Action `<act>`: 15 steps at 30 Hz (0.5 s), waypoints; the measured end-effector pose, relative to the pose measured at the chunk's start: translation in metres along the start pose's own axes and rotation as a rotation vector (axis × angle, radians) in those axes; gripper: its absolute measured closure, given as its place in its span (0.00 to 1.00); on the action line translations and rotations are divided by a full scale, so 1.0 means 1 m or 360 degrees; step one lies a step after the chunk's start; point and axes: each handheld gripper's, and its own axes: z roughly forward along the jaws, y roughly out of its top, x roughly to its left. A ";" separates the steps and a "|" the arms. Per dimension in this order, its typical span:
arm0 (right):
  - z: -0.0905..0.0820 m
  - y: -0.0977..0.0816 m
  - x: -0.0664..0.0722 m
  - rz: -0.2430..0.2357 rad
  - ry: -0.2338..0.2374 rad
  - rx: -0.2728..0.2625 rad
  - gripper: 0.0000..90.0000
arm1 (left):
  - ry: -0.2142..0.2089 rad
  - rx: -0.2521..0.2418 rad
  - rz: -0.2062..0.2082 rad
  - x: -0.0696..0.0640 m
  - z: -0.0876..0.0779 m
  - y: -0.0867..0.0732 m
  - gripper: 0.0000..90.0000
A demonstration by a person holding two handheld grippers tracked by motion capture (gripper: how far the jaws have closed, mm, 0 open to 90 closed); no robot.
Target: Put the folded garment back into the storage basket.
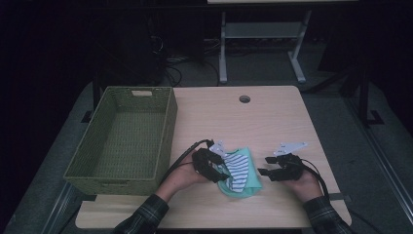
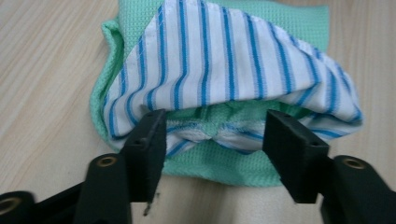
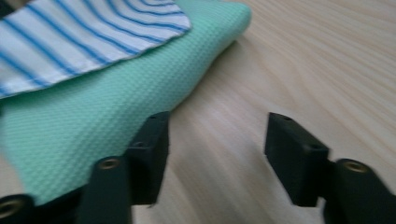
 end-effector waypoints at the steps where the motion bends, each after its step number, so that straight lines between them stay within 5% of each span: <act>1: 0.003 -0.001 -0.002 0.0013 -0.0036 0.0021 0.32 | -0.0012 0.0012 0.0012 0.001 0.001 0.001 0.37; 11: 0.010 -0.004 -0.007 0.0061 -0.0128 0.0008 0.19 | -0.0041 0.0190 0.0072 0.000 0.021 0.001 0.23; 15: 0.012 -0.005 -0.008 0.0043 -0.0147 -0.0009 0.16 | -0.0027 0.0206 0.0107 -0.001 0.024 0.001 0.20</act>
